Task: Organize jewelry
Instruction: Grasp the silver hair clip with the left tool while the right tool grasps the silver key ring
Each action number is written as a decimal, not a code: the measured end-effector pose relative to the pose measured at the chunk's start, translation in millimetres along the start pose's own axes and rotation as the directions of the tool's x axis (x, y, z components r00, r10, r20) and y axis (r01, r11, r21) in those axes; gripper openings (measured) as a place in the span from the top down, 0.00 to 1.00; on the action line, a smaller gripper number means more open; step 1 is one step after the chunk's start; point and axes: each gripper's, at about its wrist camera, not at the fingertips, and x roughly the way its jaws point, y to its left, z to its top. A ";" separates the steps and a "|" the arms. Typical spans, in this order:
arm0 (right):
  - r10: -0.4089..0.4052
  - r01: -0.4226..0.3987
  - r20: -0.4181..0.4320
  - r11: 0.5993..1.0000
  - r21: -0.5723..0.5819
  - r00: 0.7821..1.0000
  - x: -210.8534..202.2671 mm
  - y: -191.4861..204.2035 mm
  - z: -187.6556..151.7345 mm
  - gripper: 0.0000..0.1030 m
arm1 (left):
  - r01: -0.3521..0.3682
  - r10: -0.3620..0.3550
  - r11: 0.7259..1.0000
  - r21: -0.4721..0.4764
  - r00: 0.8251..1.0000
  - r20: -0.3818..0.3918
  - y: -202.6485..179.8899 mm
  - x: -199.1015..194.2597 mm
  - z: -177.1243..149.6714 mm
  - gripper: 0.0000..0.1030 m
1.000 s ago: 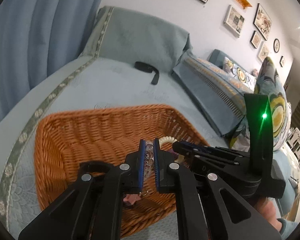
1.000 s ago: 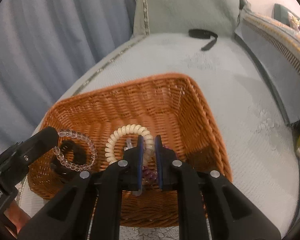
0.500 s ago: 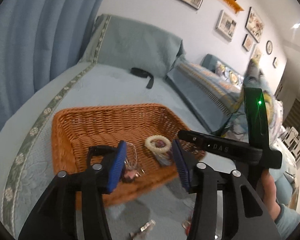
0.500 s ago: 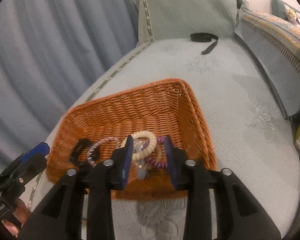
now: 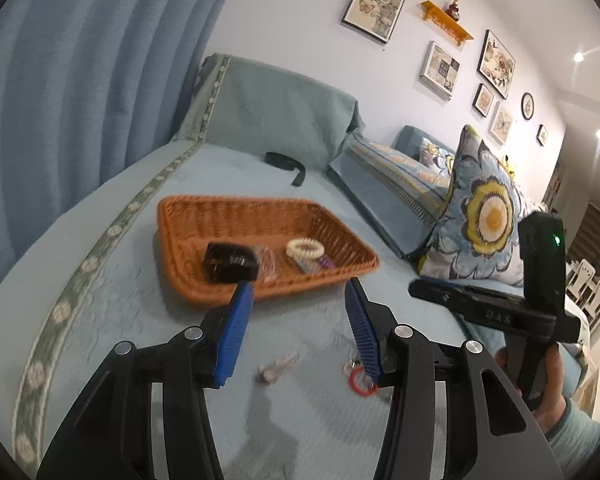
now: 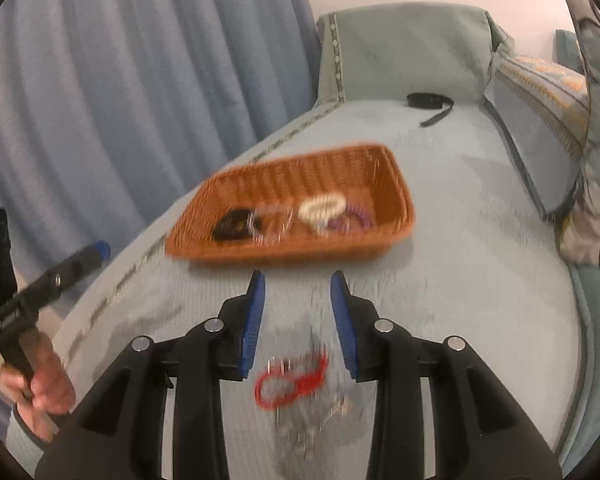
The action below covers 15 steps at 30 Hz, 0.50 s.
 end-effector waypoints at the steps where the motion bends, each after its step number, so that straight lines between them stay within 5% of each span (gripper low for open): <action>1: -0.013 0.013 -0.015 1.000 -0.004 1.000 0.0 0.2 -11.2 0.70 | -0.009 0.009 1.000 -0.004 1.000 -0.009 1.5 0.2 -5.6 0.55; 9: -0.048 0.048 -0.094 0.999 -0.006 0.994 8.6 -4.4 -62.0 0.70 | -0.051 0.047 0.998 -0.038 0.994 -0.102 18.9 23.4 -43.3 0.55; 15: -0.036 0.041 -0.130 0.998 0.039 0.991 15.9 -6.7 -81.4 0.70 | -0.058 0.068 0.997 0.057 0.976 -0.207 18.9 53.0 -48.8 0.55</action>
